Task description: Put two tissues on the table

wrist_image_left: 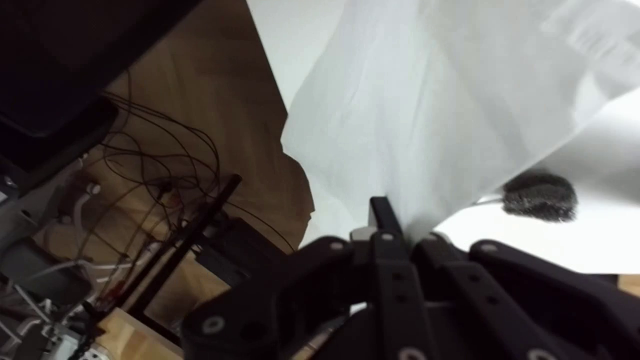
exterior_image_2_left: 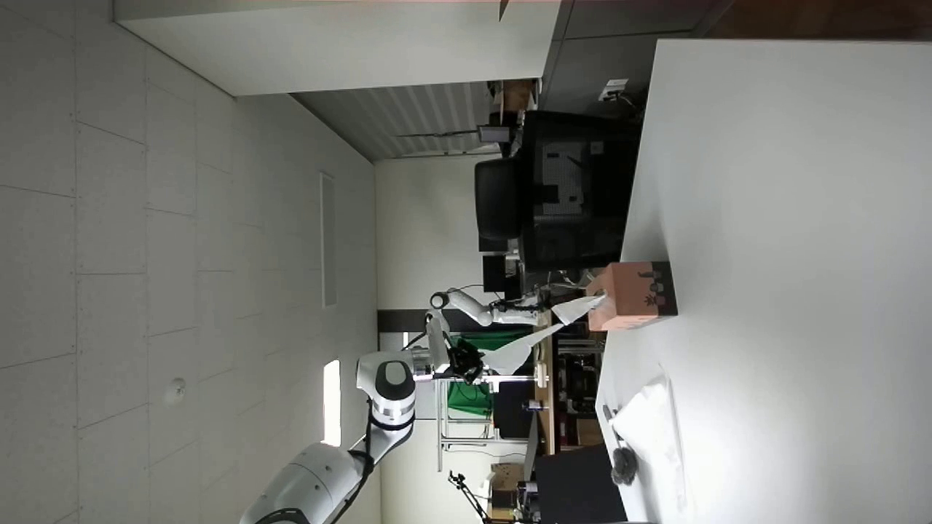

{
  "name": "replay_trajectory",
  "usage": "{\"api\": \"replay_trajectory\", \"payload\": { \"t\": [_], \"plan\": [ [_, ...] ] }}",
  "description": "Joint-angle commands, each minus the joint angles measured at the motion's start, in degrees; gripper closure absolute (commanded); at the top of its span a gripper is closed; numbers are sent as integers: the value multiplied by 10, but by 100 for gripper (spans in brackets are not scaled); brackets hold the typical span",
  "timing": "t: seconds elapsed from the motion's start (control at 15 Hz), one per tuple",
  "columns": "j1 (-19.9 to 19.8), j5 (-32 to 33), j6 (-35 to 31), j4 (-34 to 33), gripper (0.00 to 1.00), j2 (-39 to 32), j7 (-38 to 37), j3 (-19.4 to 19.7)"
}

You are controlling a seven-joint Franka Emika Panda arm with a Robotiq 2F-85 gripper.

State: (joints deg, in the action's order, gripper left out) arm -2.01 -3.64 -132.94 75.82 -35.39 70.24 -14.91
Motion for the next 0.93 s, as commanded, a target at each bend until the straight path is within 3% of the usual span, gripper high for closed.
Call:
{"api": "replay_trajectory", "payload": {
  "t": [0.0, 0.13, 0.33, 0.6, 0.87],
  "plan": [
    [-40, -99, 24, 67, 100, 32, 86, -49],
    [-54, -156, 69, 75, 100, 29, 126, -58],
    [-63, -207, 159, 74, 100, 16, 149, -42],
    [-74, -239, 304, 50, 100, -16, 157, -14],
    [-76, -257, 364, 49, 100, -34, 183, 6]
  ]
}}
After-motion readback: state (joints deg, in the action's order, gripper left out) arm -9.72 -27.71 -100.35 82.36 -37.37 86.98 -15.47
